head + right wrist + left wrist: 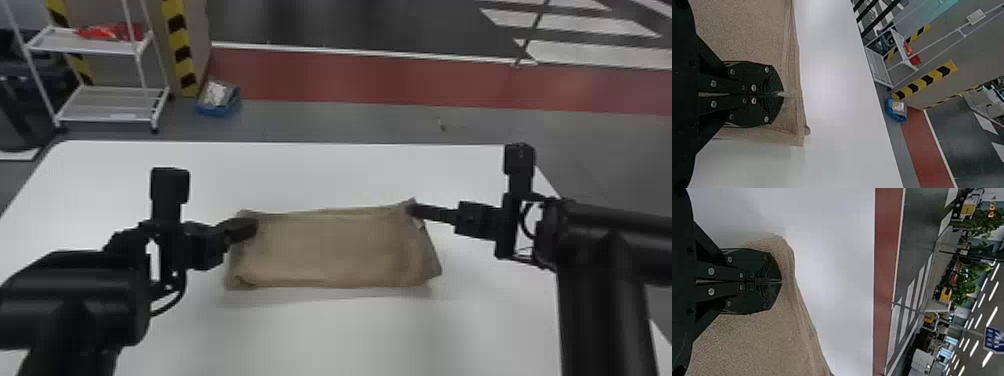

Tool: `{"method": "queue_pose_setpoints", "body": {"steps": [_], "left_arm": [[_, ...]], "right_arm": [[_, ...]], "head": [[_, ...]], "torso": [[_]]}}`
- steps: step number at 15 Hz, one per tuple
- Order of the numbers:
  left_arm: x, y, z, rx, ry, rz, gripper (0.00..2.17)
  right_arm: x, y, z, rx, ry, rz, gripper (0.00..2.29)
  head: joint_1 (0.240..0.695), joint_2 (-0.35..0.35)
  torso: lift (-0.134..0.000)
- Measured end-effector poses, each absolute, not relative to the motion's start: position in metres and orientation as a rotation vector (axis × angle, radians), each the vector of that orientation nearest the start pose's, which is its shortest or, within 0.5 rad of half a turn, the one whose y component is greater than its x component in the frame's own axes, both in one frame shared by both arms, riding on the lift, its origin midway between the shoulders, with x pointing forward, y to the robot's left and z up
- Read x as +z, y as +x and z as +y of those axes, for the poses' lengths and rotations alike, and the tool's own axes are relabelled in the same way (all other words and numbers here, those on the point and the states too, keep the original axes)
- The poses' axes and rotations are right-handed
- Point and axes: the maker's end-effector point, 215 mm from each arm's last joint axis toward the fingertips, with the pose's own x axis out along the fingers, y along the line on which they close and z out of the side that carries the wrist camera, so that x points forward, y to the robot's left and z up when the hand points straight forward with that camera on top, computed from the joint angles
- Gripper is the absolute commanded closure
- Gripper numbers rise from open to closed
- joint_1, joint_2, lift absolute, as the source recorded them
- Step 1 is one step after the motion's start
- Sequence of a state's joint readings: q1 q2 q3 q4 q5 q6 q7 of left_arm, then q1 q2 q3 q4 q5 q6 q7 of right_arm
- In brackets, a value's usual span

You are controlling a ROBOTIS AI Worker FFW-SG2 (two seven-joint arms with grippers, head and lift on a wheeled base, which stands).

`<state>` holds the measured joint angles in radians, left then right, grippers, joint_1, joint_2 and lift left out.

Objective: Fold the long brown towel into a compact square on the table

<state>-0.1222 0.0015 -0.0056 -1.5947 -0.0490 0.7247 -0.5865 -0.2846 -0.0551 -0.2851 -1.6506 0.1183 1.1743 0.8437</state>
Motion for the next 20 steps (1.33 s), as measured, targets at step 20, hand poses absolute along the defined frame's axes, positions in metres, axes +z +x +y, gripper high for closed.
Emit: {"method": "queue_pose_setpoints", "body": {"steps": [20], "left_arm": [[-0.446,0.555,0.123,-0.56,-0.129,0.544,1.91]], "right_arm": [[-0.386,0.599,-0.244,0.449,0.422,0.607,1.17]], "head": [[0.695,-0.114]], "torso": [[-0.124]]}}
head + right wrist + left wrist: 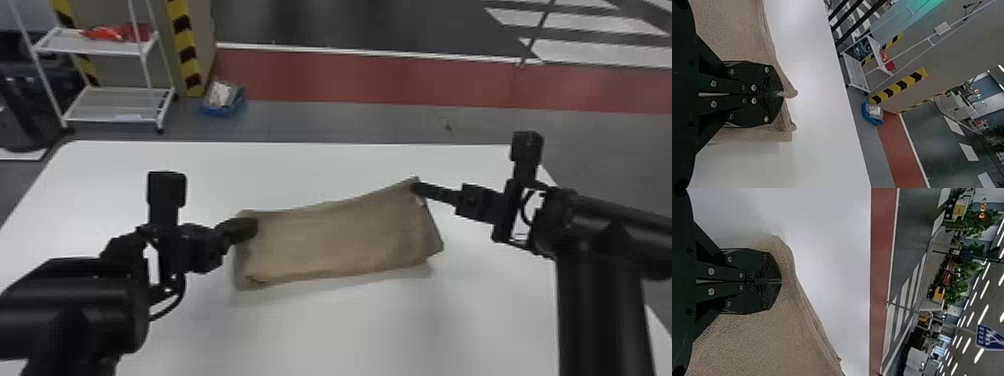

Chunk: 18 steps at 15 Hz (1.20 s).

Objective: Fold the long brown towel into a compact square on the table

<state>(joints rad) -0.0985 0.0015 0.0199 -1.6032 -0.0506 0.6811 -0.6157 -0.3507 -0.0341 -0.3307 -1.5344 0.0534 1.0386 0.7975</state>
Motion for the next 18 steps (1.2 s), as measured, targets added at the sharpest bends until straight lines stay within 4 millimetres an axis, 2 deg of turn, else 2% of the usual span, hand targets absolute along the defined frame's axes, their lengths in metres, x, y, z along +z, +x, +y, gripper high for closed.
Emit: {"method": "queue_pose_setpoints", "body": {"steps": [2,7,10,15,18], "left_arm": [[-0.446,0.554,0.122,-0.564,-0.13,0.543,1.91],[-0.446,0.552,0.121,-0.571,-0.137,0.544,1.91],[-0.447,0.55,0.121,-0.576,-0.142,0.545,1.91],[-0.448,0.548,0.12,-0.58,-0.147,0.545,1.91],[-0.448,0.548,0.122,-0.58,-0.149,0.542,1.91]], "right_arm": [[-0.391,0.603,-0.244,0.441,0.426,0.608,1.17],[-0.384,0.613,-0.249,0.42,0.463,0.57,1.17],[-0.391,0.619,-0.245,0.407,0.482,0.586,1.17],[-0.376,0.636,-0.234,0.425,0.503,0.562,1.17],[-0.38,0.644,-0.237,0.393,0.501,0.579,1.17]], "head": [[0.695,-0.114],[0.695,-0.119],[0.695,-0.115],[0.695,-0.105],[0.695,-0.105]], "torso": [[-0.124],[-0.124],[-0.124],[-0.124],[-0.124]]}}
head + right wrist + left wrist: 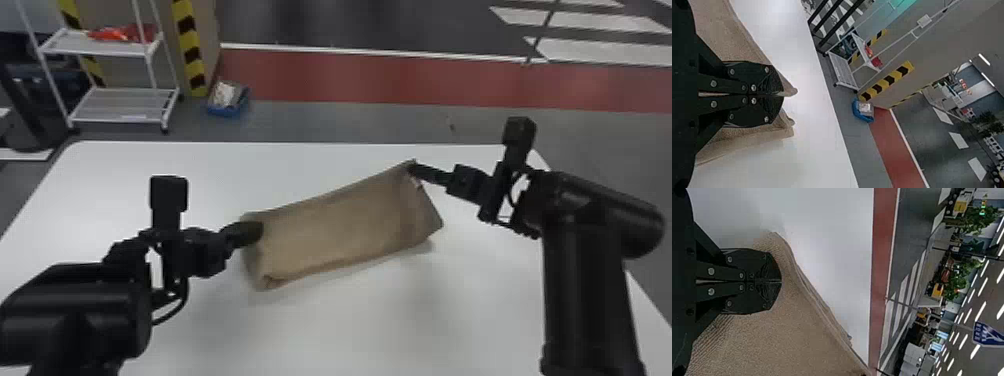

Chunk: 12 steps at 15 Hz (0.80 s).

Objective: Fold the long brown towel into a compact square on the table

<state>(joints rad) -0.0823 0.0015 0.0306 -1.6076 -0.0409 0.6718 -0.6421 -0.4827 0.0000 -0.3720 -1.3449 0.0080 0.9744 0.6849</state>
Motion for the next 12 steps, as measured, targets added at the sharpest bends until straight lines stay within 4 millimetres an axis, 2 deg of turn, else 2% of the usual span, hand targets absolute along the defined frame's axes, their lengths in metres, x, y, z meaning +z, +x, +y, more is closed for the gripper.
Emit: {"method": "queue_pose_setpoints", "body": {"steps": [2,5,6,7,8,9,12], "left_arm": [[-0.448,0.547,0.122,-0.581,-0.151,0.542,1.91],[-0.448,0.546,0.12,-0.59,-0.155,0.542,1.91],[-0.448,0.545,0.12,-0.591,-0.156,0.542,1.91],[-0.448,0.544,0.12,-0.593,-0.158,0.541,1.91],[-0.447,0.543,0.119,-0.595,-0.16,0.539,1.91],[-0.446,0.542,0.119,-0.598,-0.164,0.537,1.91],[-0.443,0.54,0.116,-0.609,-0.17,0.531,1.91]], "right_arm": [[-0.385,0.65,-0.24,0.371,0.504,0.593,1.17],[-0.383,0.663,-0.245,0.355,0.493,0.571,1.16],[-0.381,0.666,-0.245,0.354,0.487,0.559,1.07],[-0.382,0.668,-0.246,0.353,0.481,0.558,0.93],[-0.384,0.67,-0.245,0.352,0.471,0.56,0.3],[-0.387,0.671,-0.244,0.352,0.462,0.566,0.0],[-0.392,0.67,-0.243,0.352,0.454,0.575,0.04]], "head": [[0.695,-0.106],[0.695,-0.111],[0.695,-0.112],[0.695,-0.112],[0.695,-0.112],[0.695,-0.112],[0.695,-0.113]], "torso": [[-0.124],[-0.124],[-0.124],[-0.124],[-0.124],[-0.124],[-0.124]]}}
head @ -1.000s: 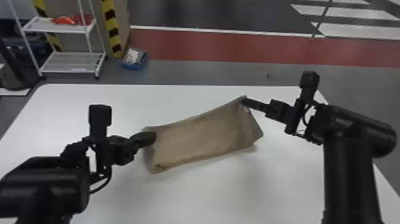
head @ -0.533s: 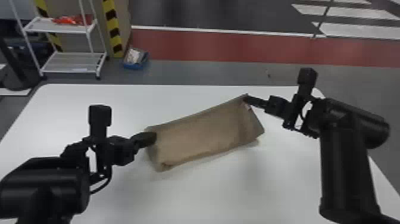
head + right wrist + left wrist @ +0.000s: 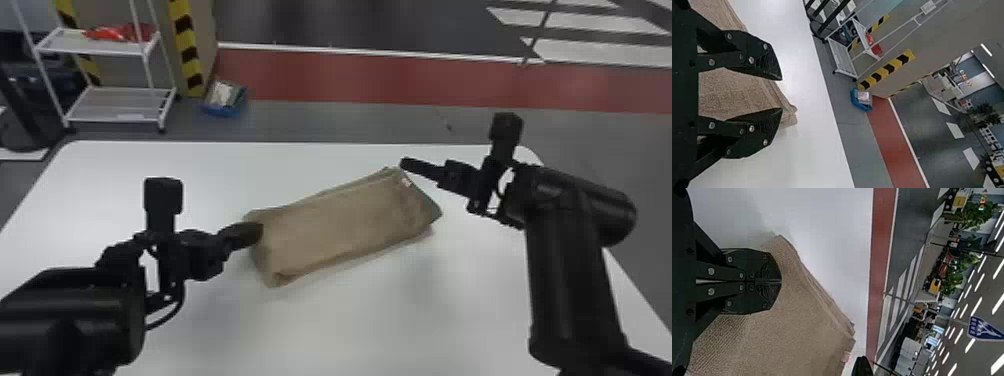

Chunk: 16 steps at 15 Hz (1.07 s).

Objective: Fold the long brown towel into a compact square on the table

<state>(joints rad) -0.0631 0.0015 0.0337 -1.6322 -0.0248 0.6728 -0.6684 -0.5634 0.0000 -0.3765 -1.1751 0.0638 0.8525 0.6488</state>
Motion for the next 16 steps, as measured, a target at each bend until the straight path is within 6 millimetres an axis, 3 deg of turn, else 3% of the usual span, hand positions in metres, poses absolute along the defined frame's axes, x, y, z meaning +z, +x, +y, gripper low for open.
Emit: {"method": "queue_pose_setpoints", "body": {"steps": [5,6,8,9,10,13,16], "left_arm": [[-0.431,0.535,0.115,-0.625,-0.187,0.512,1.91],[-0.426,0.533,0.115,-0.631,-0.195,0.505,1.8],[-0.409,0.529,0.117,-0.639,-0.223,0.481,1.01],[-0.399,0.525,0.118,-0.644,-0.247,0.467,0.42],[-0.389,0.52,0.119,-0.648,-0.271,0.456,0.19],[-0.364,0.501,0.122,-0.661,-0.327,0.423,0.16],[-0.347,0.478,0.125,-0.675,-0.377,0.396,0.16]], "right_arm": [[-0.401,0.656,-0.251,0.331,0.454,0.611,0.08],[-0.405,0.653,-0.252,0.327,0.454,0.621,0.09],[-0.412,0.647,-0.254,0.32,0.443,0.641,0.09],[-0.414,0.644,-0.252,0.324,0.434,0.648,0.09],[-0.412,0.643,-0.249,0.332,0.424,0.65,0.09],[-0.404,0.637,-0.247,0.334,0.381,0.654,0.09],[-0.405,0.635,-0.259,0.291,0.334,0.691,0.09]], "head": [[0.695,-0.122],[0.695,-0.124],[0.695,-0.127],[0.695,-0.125],[0.695,-0.123],[0.695,-0.119],[0.695,-0.13]], "torso": [[-0.124],[-0.124],[-0.124],[-0.124],[-0.124],[-0.124],[-0.124]]}}
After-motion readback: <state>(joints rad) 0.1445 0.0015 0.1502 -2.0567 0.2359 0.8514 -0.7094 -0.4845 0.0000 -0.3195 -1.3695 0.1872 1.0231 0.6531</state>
